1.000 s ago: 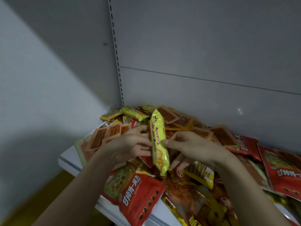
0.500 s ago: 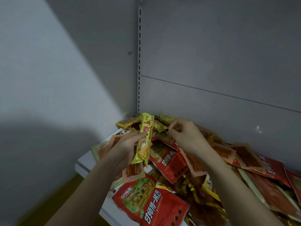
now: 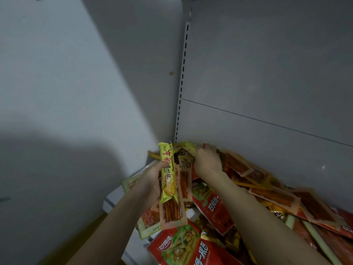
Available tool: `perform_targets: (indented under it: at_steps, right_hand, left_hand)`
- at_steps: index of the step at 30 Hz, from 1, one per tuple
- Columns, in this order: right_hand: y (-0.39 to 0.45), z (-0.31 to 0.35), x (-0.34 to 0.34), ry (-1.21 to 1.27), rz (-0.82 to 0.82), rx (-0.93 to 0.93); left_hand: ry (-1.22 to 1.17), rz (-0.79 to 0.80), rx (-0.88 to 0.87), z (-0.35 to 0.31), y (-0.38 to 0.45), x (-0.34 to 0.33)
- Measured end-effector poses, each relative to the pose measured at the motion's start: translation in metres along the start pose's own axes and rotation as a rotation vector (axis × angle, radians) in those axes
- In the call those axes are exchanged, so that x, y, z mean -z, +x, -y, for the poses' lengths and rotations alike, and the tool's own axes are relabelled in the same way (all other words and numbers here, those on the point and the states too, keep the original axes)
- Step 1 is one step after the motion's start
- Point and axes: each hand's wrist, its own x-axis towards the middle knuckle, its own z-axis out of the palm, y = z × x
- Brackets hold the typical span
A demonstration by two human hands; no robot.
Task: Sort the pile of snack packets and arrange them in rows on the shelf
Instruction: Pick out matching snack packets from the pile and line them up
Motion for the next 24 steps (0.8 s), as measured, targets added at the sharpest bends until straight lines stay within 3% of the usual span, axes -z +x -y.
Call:
perform_targets:
  at_steps: [3,6,12,18,21,24]
  right_hand:
    - [0.001,-0.002,-0.007,-0.087,-0.005,-0.098]
    - [-0.002,-0.005,-0.003,-0.084,-0.019,-0.083]
    - [-0.022,0.001,0.023,0.548,-0.085,0.05]
    - [-0.035,-0.003,0.038,0.983,0.218,0.038]
    - [-0.037,-0.012,0.037,1.016,0.273,0.079]
    - [-0.037,-0.018,0.034,0.919,0.223,0.195]
  left_hand:
    - [-0.001,0.001,0.01,0.0,0.0,0.003]
    - [-0.03,-0.016,0.014,0.0,0.003,0.0]
    - [-0.144,-0.004,-0.056,0.0,0.003,-0.02]
    - [-0.184,0.069,-0.125,0.0,0.007,-0.035]
    - [-0.173,0.084,-0.149,0.001,0.012,-0.037]
    - [-0.11,0.017,-0.19,0.004,0.019,-0.039]
